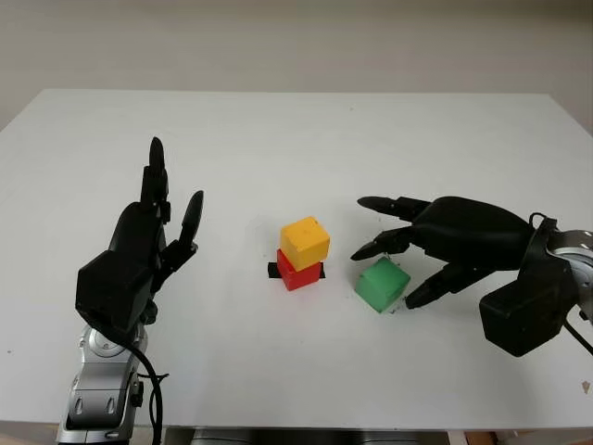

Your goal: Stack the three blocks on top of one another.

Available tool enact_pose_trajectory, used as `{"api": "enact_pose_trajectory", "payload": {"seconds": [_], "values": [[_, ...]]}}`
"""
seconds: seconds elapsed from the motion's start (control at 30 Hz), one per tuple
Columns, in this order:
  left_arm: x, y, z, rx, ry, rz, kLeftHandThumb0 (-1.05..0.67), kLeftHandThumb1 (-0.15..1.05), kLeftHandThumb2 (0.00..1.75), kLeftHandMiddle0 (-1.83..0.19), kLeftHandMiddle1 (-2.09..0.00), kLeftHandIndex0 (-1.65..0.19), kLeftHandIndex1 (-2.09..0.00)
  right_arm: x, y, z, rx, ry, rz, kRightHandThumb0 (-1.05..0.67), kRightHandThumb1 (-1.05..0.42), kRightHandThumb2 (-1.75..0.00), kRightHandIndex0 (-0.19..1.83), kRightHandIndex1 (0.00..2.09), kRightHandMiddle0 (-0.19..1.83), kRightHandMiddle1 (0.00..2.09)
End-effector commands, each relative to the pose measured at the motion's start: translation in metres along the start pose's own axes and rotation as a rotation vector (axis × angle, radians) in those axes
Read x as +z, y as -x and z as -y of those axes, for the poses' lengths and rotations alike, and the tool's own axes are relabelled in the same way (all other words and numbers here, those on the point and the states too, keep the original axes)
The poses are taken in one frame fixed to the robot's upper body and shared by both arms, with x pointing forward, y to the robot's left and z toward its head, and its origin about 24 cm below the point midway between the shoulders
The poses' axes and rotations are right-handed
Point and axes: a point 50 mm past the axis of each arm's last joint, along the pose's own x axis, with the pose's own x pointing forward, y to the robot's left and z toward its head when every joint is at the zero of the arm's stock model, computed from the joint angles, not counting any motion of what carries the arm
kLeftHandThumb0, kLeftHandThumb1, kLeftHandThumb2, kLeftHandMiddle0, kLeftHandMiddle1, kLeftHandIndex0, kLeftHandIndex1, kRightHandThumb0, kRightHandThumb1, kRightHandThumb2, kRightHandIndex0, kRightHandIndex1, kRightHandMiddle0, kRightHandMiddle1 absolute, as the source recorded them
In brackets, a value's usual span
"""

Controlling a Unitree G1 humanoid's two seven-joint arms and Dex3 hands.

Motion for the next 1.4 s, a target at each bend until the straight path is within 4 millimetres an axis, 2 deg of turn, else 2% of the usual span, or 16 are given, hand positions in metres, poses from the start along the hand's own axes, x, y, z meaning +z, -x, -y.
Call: {"api": "enact_pose_trajectory", "payload": {"seconds": [0.0,0.17,0.47,0.67,0.9,1.07,1.1,1.27,1.37], "values": [[0.006,0.0,-0.002,0.012,-0.007,0.018,-0.76,1.05,0.57,0.19,-0.05,0.19,0.0,0.001,-0.004,0.005,-0.023,0.022,0.021,-0.54,-0.91,-0.05,0.11,0.06,0.31,1.1],[0.005,0.001,-0.001,0.015,-0.001,0.018,-0.75,1.05,0.57,0.19,-0.05,0.19,0.0,-0.001,-0.004,0.004,-0.034,0.026,0.032,-0.54,-0.92,-0.06,0.14,0.07,0.33,1.21],[0.005,0.001,-0.002,0.017,-0.004,0.025,-0.74,1.05,0.58,0.19,-0.05,0.19,0.0,-0.003,-0.006,0.002,-0.001,0.043,0.045,-0.55,-0.9,-0.05,0.15,0.07,0.34,1.22],[0.006,0.002,-0.003,0.018,-0.014,0.028,-0.74,1.05,0.58,0.19,-0.05,0.19,0.0,-0.002,-0.006,-0.001,0.05,0.05,0.039,-0.59,-0.88,-0.05,0.11,0.04,0.27,1.08],[0.005,0.002,-0.002,0.022,-0.012,0.018,-0.73,1.05,0.58,0.19,-0.05,0.19,0.0,0.0,-0.007,-0.005,0.094,0.051,0.024,-0.62,-0.84,-0.05,0.03,0.04,0.22,0.71],[0.006,0.002,-0.002,0.017,-0.013,0.022,-0.72,1.05,0.58,0.19,-0.05,0.19,0.0,0.001,-0.007,-0.005,0.067,0.053,0.035,-0.62,-0.83,-0.05,0.05,0.06,0.27,0.65],[0.006,0.001,-0.002,0.016,-0.011,0.024,-0.71,1.05,0.58,0.19,-0.05,0.19,0.0,0.002,-0.007,-0.006,0.05,0.047,0.039,-0.61,-0.83,-0.05,0.07,0.07,0.3,0.67],[0.006,0.001,-0.002,0.017,-0.015,0.018,-0.72,1.05,0.58,0.19,-0.05,0.19,0.0,0.003,-0.008,-0.005,-0.039,0.034,0.067,-0.46,-0.92,-0.06,0.22,0.09,0.45,1.21],[0.006,0.001,-0.002,0.02,-0.025,0.015,-0.72,1.05,0.58,0.18,-0.06,0.19,0.0,0.002,-0.007,-0.004,-0.066,0.035,0.077,-0.42,-0.96,-0.06,0.26,0.09,0.41,1.4]]}}
